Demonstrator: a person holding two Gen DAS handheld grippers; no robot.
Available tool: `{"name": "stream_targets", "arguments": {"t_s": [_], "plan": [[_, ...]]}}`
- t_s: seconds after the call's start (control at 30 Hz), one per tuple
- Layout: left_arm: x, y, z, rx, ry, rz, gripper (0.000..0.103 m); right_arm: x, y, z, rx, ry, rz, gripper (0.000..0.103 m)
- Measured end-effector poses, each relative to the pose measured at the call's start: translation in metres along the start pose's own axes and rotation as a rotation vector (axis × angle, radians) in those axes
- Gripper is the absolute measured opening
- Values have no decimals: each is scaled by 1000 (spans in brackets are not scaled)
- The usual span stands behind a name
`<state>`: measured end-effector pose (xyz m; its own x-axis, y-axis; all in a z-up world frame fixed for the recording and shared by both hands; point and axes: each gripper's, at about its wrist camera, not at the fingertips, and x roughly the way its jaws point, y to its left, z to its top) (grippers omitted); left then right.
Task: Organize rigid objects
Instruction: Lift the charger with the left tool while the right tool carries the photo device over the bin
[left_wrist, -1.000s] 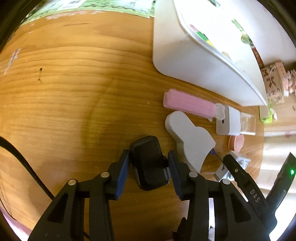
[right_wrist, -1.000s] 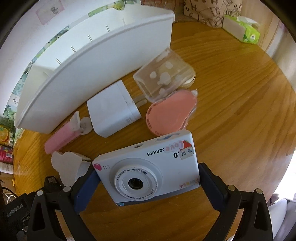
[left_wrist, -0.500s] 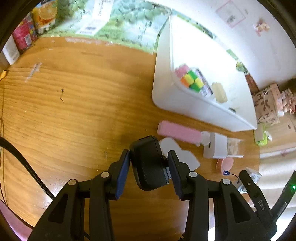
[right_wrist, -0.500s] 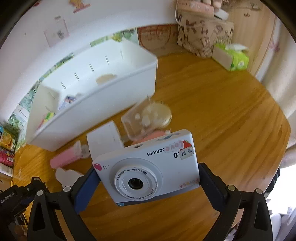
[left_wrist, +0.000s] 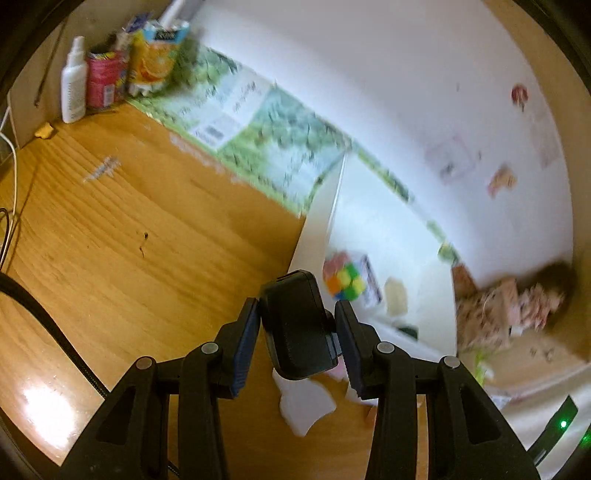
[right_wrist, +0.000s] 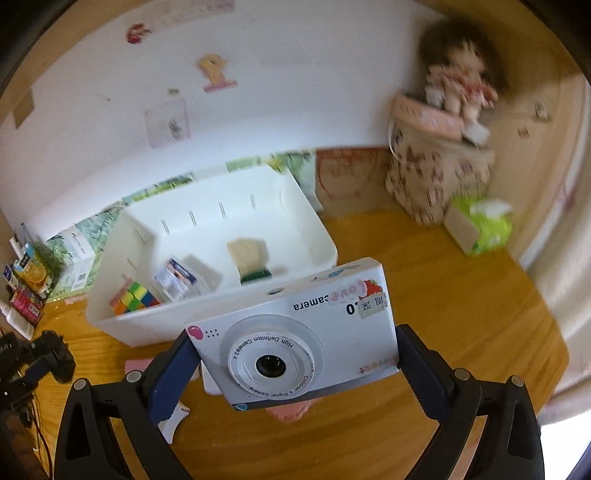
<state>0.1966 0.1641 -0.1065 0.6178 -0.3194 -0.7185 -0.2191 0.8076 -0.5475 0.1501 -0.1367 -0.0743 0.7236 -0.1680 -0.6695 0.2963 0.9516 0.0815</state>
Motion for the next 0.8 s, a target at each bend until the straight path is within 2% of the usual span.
{"name": "stream_targets", "arguments": {"t_s": [0.1, 0.2, 0.4, 0.6, 0.8], "plan": [[-8, -1, 6, -22, -69, -42, 45, -3, 0, 11, -46, -55, 13, 101], [-13, -8, 12, 7, -134, -18, 45, -6, 1, 22, -95, -111, 27, 101], [-15, -30, 20, 54, -214, -14, 45, -1, 4, 40, -205, -201, 72, 101], [-9, -60, 22, 134, -268, -5, 45, 11, 11, 49, -308, -258, 138, 101], [8, -93, 22, 234, -288, 26, 45, 28, 18, 49, -410, -291, 188, 101]]}}
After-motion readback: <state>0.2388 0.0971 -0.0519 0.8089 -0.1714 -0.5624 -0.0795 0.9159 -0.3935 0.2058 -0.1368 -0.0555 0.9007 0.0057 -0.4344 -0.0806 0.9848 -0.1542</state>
